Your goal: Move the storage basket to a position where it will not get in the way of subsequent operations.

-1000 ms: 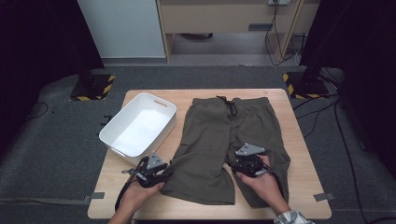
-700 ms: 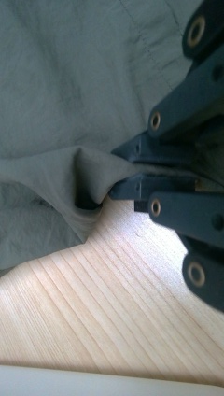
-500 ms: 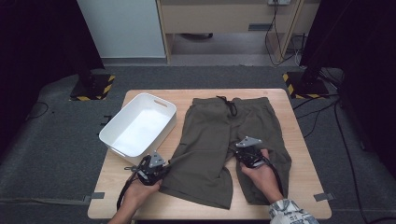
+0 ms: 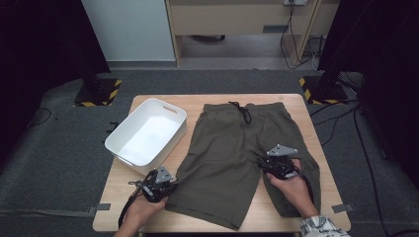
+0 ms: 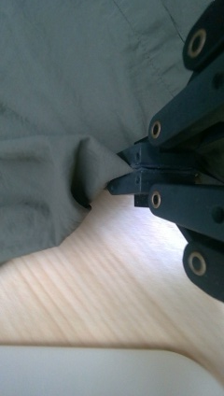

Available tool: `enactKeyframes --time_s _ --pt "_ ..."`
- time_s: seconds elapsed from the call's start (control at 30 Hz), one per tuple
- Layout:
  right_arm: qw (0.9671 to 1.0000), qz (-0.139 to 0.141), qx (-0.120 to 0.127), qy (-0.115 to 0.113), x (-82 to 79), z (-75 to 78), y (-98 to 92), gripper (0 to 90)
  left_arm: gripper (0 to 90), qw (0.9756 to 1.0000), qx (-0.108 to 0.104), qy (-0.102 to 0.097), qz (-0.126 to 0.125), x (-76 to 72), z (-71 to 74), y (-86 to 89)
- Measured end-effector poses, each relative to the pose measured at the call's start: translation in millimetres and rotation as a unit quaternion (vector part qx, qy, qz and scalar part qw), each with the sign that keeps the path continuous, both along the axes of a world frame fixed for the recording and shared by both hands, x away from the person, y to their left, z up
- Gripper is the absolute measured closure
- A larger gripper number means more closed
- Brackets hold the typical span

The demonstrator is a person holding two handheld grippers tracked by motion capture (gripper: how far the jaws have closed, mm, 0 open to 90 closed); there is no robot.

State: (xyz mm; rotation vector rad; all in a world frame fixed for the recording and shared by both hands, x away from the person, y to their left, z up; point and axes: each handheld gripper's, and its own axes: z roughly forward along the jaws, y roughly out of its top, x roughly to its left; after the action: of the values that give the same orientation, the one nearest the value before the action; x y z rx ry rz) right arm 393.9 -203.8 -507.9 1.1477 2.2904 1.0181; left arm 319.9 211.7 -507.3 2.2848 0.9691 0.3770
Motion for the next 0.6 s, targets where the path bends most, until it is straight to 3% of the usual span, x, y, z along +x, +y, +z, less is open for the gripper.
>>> enactKeyframes --time_s 0.07,0.13,0.23,0.33,0.47,0.53,0.6 --pt "0.9999 0.006 0.010 -0.006 -3.7 2.0 3.7 63.4 88.4 1.0000 0.005 -0.004 0.008 -5.1 1.4 8.8" --pt "0.9998 0.010 0.014 -0.014 -6.0 6.3 3.8 58.8 83.4 0.9998 -0.006 -0.013 0.011 -8.1 3.6 13.1" --pt "0.9994 0.003 0.015 -0.030 -10.0 15.7 -1.1 45.5 57.6 0.9981 -0.039 -0.044 0.017 -9.4 10.9 10.4" --pt "0.9986 -0.013 0.007 -0.051 -16.5 25.3 -12.9 35.6 43.5 0.9946 -0.073 -0.073 0.010 -9.2 20.0 2.3" --pt "0.9984 -0.035 -0.003 -0.045 -22.4 29.3 -34.0 27.9 37.5 0.9923 -0.096 -0.078 0.005 -1.9 23.4 -11.4" --pt "0.9976 -0.057 -0.005 -0.040 -23.2 25.6 -42.3 24.8 34.8 0.9917 -0.101 -0.080 0.001 4.1 24.2 -19.7" --pt "0.9976 -0.062 -0.004 -0.031 -22.2 20.0 -48.9 24.0 34.9 0.9905 -0.106 -0.087 0.002 10.2 24.9 -27.4"
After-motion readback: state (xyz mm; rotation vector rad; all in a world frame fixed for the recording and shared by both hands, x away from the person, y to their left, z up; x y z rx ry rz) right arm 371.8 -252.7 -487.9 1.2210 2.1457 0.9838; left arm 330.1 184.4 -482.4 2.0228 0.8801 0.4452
